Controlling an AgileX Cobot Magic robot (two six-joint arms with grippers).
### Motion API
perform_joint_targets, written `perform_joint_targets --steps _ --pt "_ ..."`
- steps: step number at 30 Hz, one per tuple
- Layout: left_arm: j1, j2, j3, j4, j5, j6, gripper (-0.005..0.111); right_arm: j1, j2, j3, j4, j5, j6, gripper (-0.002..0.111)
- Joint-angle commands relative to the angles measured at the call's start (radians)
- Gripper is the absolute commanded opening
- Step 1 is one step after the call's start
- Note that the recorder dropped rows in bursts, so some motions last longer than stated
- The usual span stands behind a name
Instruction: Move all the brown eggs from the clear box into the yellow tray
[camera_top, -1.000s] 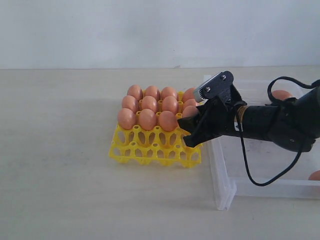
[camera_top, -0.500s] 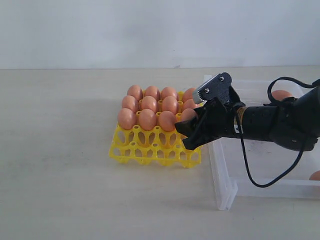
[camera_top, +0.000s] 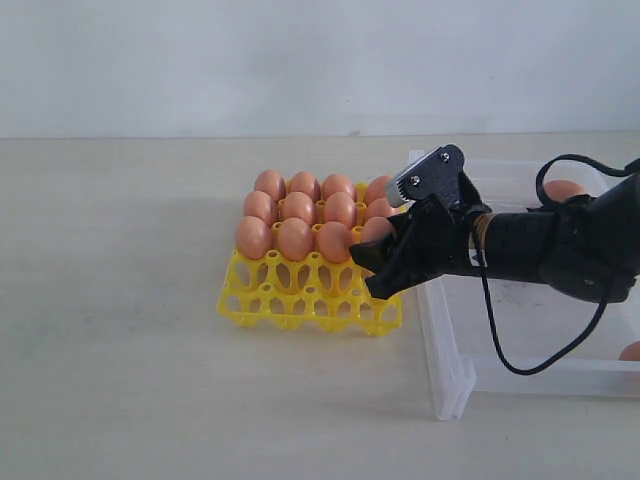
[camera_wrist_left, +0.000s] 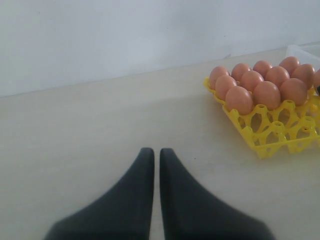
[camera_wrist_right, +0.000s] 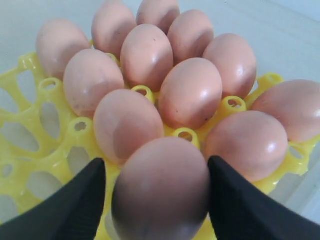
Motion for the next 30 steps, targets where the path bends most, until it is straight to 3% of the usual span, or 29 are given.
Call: perform_joint_targets --steps 1,16,18,23,30 --pt "0.004 -0.004 0.004 0.002 -0.008 0.005 0.004 -0.008 -0.026 0.014 -0.001 0.057 0.023 0.054" --pt "0.004 -0.004 0.004 0.002 -0.008 0.005 0.004 -0.008 -0.108 0.014 -0.056 0.049 0.119 0.053" --pt "0.004 -0.004 0.004 0.002 -0.008 0.005 0.004 -0.008 -0.133 0.016 -0.123 0.048 0.186 0.046" --pt "0.004 -0.004 0.004 0.002 -0.008 0.005 0.004 -0.008 -0.19 0.016 -0.155 0.067 0.255 0.0" --pt "0.004 -0.004 0.004 0.002 -0.008 0.005 0.004 -0.002 -0.206 0.016 -0.169 0.136 0.335 0.0"
